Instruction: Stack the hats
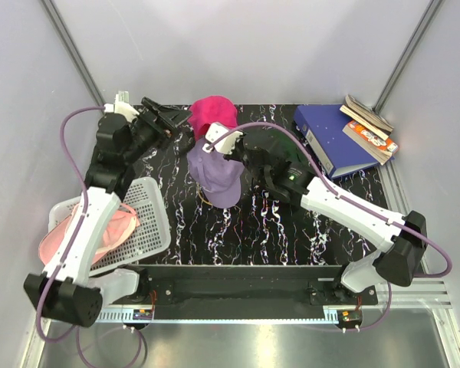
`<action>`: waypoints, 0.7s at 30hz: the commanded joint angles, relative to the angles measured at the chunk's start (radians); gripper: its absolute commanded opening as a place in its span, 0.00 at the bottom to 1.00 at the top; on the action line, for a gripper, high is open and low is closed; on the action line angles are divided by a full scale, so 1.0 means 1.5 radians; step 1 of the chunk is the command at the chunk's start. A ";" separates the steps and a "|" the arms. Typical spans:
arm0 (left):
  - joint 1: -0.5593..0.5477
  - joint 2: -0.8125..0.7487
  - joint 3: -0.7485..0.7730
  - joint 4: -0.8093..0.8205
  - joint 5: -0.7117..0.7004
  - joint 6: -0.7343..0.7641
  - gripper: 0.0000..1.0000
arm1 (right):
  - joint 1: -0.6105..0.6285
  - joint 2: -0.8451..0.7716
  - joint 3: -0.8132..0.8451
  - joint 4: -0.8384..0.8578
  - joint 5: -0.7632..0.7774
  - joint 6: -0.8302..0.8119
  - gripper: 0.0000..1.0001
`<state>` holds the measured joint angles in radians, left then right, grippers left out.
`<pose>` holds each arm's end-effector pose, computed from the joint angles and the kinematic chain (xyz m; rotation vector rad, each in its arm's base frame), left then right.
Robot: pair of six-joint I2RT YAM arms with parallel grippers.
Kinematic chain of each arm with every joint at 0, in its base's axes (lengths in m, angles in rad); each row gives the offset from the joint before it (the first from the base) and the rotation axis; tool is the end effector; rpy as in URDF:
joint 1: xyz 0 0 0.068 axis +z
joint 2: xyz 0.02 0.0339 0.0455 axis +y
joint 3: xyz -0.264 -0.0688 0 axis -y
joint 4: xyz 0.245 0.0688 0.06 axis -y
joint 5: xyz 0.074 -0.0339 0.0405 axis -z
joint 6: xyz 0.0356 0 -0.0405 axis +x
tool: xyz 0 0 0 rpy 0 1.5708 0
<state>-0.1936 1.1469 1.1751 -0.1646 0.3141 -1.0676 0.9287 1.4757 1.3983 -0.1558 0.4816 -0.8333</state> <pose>0.2545 -0.0611 0.4064 -0.5475 1.7713 -1.1793 0.2207 0.2676 0.3928 -1.1395 1.3826 -0.3651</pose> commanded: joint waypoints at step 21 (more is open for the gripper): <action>-0.134 0.032 0.018 0.060 -0.031 -0.115 0.56 | 0.034 0.020 0.000 0.006 0.033 0.001 0.08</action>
<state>-0.3748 1.1912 1.1751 -0.1555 0.2825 -1.2148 0.9615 1.4925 1.3983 -0.1558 0.5167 -0.8341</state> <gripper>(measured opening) 0.613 0.078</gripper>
